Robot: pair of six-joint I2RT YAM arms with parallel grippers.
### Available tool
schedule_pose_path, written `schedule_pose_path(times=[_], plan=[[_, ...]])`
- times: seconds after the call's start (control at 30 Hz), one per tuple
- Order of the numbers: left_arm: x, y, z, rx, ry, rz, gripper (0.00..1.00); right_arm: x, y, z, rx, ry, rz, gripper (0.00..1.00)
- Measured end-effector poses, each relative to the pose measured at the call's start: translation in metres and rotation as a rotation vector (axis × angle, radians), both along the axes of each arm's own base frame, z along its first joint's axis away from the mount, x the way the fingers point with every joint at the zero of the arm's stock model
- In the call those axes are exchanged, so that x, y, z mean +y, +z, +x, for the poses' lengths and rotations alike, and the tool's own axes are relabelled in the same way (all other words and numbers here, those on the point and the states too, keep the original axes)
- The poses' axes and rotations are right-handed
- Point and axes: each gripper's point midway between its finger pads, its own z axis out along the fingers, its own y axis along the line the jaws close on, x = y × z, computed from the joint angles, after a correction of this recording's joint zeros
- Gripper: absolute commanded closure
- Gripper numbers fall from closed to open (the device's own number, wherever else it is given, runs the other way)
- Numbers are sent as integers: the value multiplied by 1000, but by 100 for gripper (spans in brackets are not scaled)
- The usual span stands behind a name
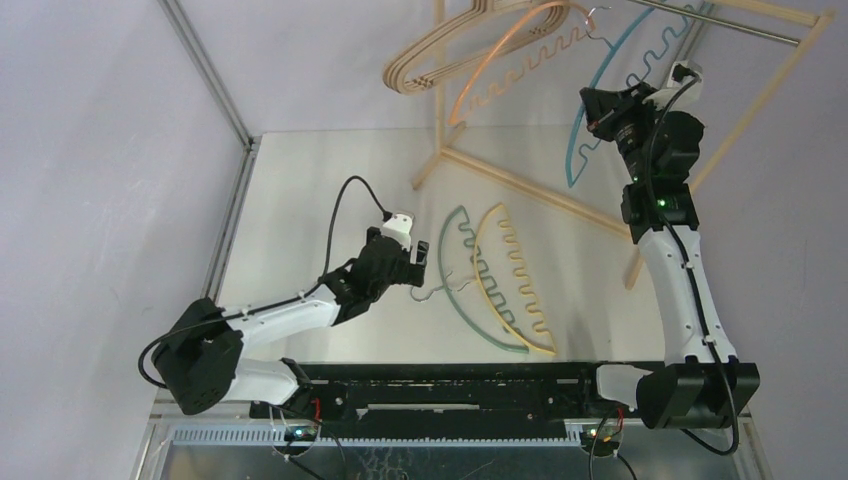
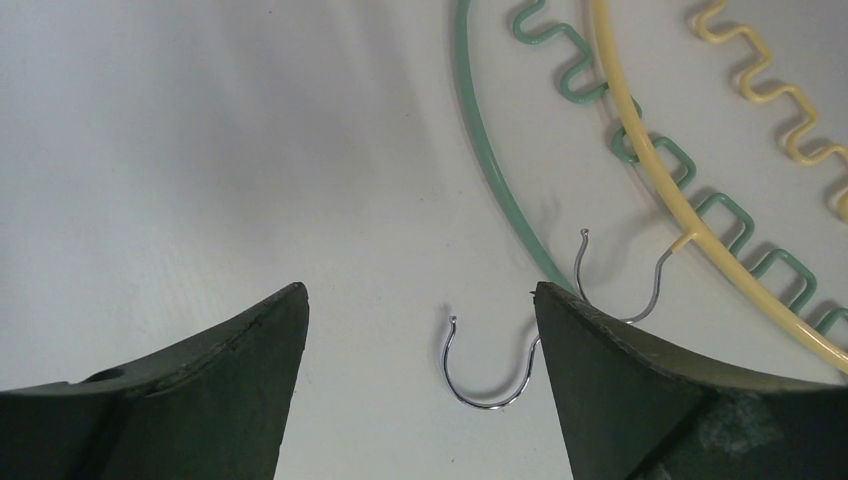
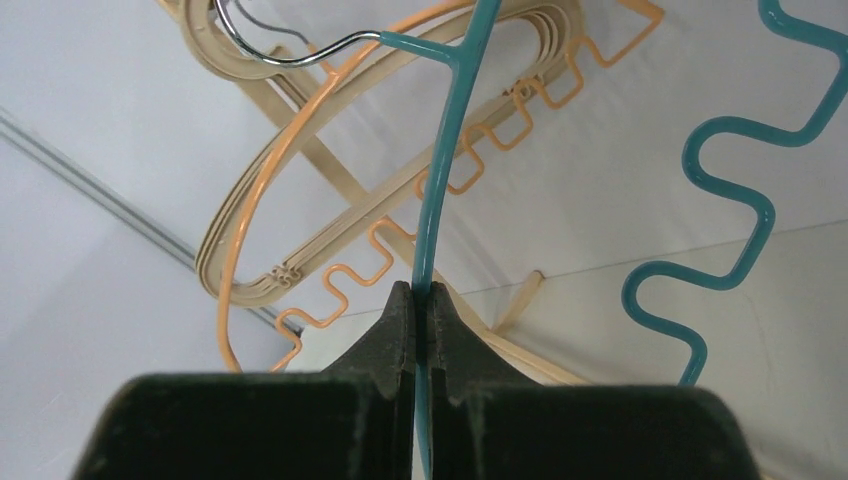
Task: Organize the hangers
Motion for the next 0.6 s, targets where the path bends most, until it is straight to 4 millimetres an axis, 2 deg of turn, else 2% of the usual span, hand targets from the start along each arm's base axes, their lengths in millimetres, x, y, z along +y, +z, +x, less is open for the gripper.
schedule_pose_path(times=[0.17,0.33,0.47,0.6], plan=[[-1,-7,0,13,-3,11,12,-1,13,-9,-39,0,-12,100],[-2,-7,0,12,-7,7,12,-9,19,-8,-57,-32,-11,100],[-2,-7,1,13,-6,8,12,-22,19,5,-61,-84,-5,100],[-1,-6,1,10,-5,9,12,-39,10,26,-45,-128,6,100]])
